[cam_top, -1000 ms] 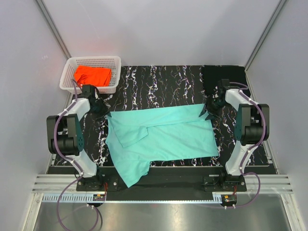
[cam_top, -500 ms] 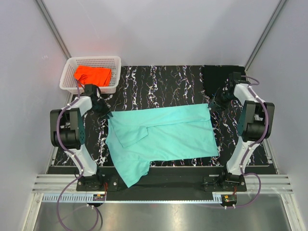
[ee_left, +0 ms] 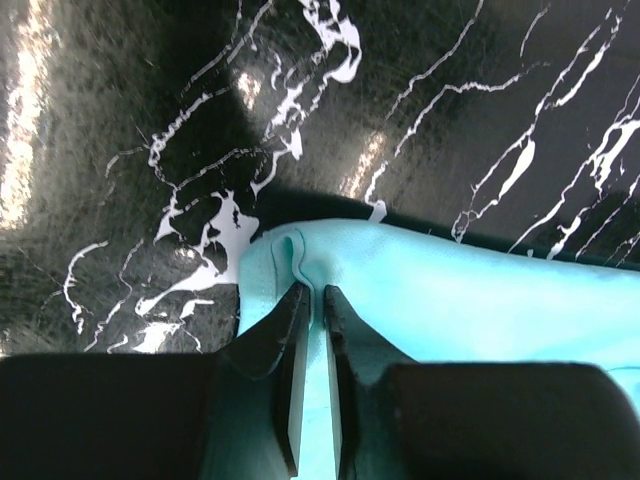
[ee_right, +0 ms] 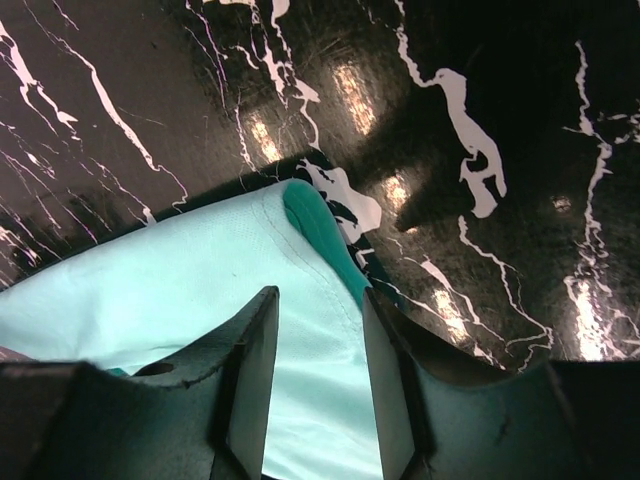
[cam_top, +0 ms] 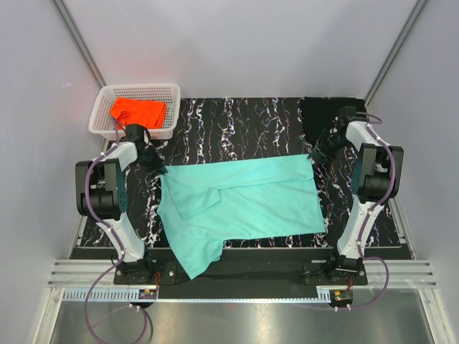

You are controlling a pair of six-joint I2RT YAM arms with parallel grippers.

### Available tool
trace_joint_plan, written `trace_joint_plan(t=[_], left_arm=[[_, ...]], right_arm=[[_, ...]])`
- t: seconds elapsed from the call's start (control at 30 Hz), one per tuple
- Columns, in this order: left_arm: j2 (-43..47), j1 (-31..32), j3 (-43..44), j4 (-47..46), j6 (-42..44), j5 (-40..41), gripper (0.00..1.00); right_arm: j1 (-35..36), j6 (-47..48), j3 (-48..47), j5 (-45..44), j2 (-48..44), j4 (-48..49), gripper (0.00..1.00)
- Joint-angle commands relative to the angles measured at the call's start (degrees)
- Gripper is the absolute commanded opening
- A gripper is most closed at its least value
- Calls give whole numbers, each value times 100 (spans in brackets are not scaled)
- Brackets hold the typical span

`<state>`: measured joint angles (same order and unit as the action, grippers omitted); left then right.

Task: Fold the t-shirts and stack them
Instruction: Fold the tshirt

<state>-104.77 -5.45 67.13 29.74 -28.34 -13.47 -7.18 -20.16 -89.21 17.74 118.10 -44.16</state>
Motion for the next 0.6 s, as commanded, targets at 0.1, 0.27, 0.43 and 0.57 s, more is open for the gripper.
trace_joint_plan(t=[0.1, 0.27, 0.43, 0.57], left_arm=[[-105, -70, 300, -223, -14, -32, 17], [-87, -70, 327, -223, -31, -41, 15], [-79, -70, 318, -223, -23, -50, 13], [-70, -79, 318, -223, -23, -76, 11]], right_arm=[[24, 74, -316, 362, 186, -31, 47], [32, 83, -316, 494, 266, -31, 46], [32, 118, -413, 476, 397, -13, 42], [41, 118, -562, 511, 529, -13, 39]])
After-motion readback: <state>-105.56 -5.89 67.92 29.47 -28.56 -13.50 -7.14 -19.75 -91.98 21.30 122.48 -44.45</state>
